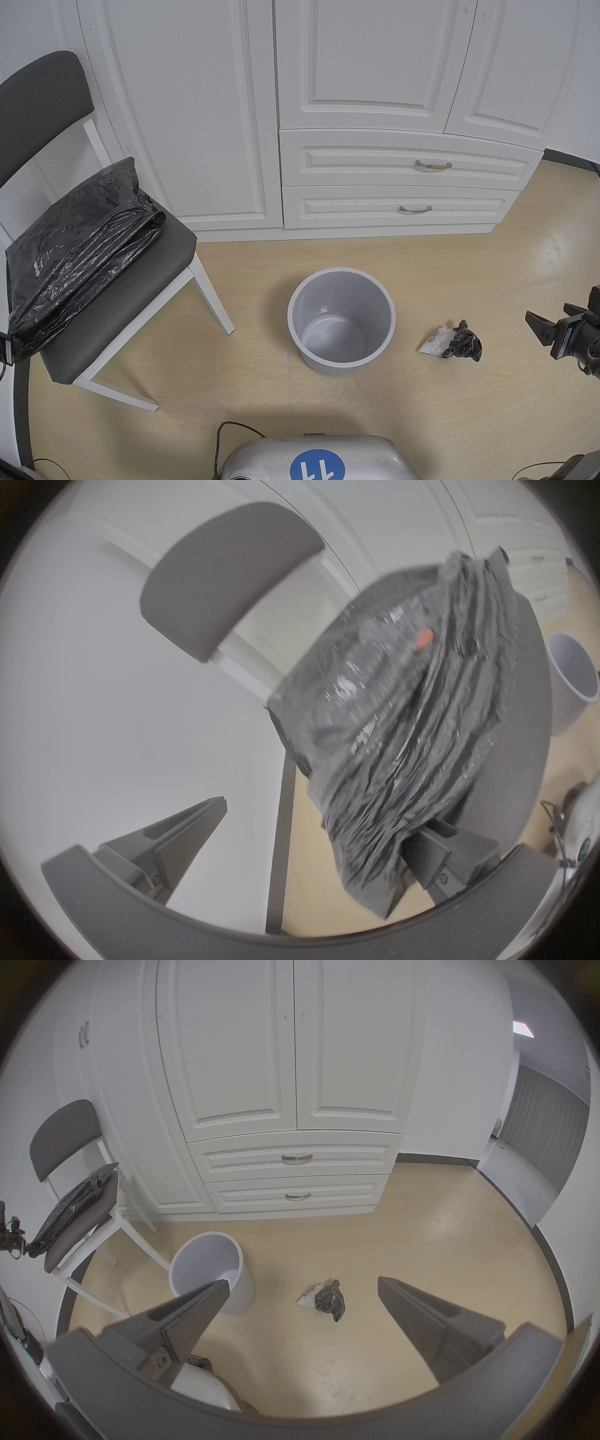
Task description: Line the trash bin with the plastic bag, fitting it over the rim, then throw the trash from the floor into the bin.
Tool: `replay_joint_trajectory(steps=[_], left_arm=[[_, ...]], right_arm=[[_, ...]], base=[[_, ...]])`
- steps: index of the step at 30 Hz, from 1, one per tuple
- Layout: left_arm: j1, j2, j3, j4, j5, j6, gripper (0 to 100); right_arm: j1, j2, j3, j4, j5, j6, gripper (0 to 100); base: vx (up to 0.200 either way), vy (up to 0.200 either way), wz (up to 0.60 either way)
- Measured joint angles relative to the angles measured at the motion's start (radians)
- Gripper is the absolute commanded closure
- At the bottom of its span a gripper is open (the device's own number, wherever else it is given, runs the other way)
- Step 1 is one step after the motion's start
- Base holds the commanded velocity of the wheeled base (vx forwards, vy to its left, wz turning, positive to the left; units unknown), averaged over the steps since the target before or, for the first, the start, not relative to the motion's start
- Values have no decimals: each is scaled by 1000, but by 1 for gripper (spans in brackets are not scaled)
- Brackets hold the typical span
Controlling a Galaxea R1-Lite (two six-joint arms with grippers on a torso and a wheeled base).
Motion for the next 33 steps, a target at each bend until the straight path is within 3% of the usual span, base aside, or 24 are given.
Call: replay_joint_trajectory(steps=[5,8,13,23,33], left_arm=[[40,70,-13,-200,-79,-73,0],[103,115,-35,-300,-181,-145,0],[151,156,-58,-344,-260,-228,0],[149,203,-15,-345,-269,-187,0],[147,206,69,-325,-277,-41,0]], right_arm=[[0,-2,0,-1,0,0,0],[0,-2,-1,-1,0,0,0],[1,-2,-2,0,0,0,0],[13,-9,-1,0,0,0,0],[14,-10,-1,0,0,-1,0]], base=[[0,0,0],[0,0,0],[0,0,0],[0,0,0],[0,0,0]])
